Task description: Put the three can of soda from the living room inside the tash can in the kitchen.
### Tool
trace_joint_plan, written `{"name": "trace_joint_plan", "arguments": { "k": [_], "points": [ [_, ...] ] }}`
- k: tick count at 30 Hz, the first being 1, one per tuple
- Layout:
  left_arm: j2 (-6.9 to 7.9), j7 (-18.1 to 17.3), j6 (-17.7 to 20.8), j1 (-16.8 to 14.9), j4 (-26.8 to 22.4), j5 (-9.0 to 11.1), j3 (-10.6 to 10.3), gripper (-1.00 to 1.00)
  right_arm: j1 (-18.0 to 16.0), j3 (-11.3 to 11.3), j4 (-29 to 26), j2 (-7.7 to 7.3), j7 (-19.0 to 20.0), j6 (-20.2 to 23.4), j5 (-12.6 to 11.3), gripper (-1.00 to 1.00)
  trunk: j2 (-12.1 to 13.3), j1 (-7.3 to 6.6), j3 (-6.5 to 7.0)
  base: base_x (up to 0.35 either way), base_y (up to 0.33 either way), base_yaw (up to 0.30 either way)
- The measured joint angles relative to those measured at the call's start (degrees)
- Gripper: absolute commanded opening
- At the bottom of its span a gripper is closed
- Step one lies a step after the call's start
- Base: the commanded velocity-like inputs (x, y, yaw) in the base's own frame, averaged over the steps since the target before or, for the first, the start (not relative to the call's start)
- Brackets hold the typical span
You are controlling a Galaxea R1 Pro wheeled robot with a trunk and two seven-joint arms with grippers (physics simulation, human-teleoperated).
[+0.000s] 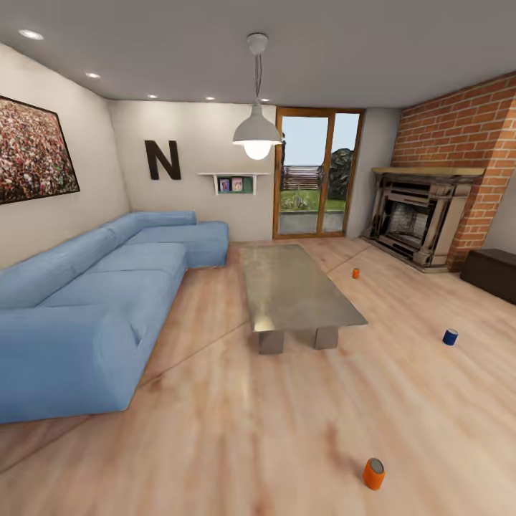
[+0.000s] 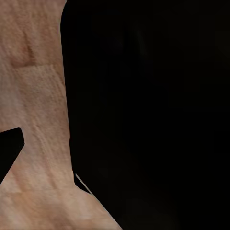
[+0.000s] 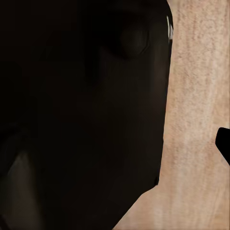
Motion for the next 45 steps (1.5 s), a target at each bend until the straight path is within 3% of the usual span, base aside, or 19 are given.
{"name": "trace_joint_plan", "arguments": {
  "k": [20,30,31,34,36,42,45],
  "points": [
    [0.34,-0.09,0.94,0.87,0.45,-0.25,-0.25,1.0,0.08,0.12,0.0,0.09,0.93,1.04,0.27,1.0,0.01,0.0,0.0,0.0,0.0,0.0],
    [0.87,-0.23,-2.27,0.79,-0.16,-0.15,0.01,1.0,0.08,-0.15,-0.52,-0.91,0.7,0.11,0.45,1.0,0.01,0.0,0.0,0.0,0.0,0.0],
    [0.87,-0.24,-4.97,0.76,-0.24,-0.15,0.0,1.0,0.08,-0.15,-0.62,-0.93,0.71,-0.47,0.48,1.0,0.01,0.0,0.0,0.0,0.0,0.0],
    [0.84,-0.23,-5.5,0.57,-0.37,-0.15,-0.03,1.0,0.08,-0.16,-0.94,-0.95,0.71,-2.66,0.5,1.0,0.01,0.0,0.0,0.0,0.0,0.0],
    [0.85,-0.27,-5.66,-0.67,-1.12,-0.15,-0.08,1.0,0.04,-0.16,-2.56,-0.96,0.7,-4.83,0.51,1.0,0.01,0.0,0.01,0.0,0.0,0.0],
    [1.01,-0.33,-3.79,-5.14,-4.78,-0.08,-0.19,1.0,-0.13,-0.13,-8.06,-0.88,0.75,-6.04,0.48,1.0,0.01,0.0,0.01,0.0,0.0,0.0],
    [1.05,-0.39,0.89,-8.31,-12.44,-0.07,-0.17,1.0,-0.37,0.07,-16.85,-0.78,0.76,-6.25,0.51,1.0,0.01,0.0,0.01,0.0,0.0,0.0]
  ]
}}
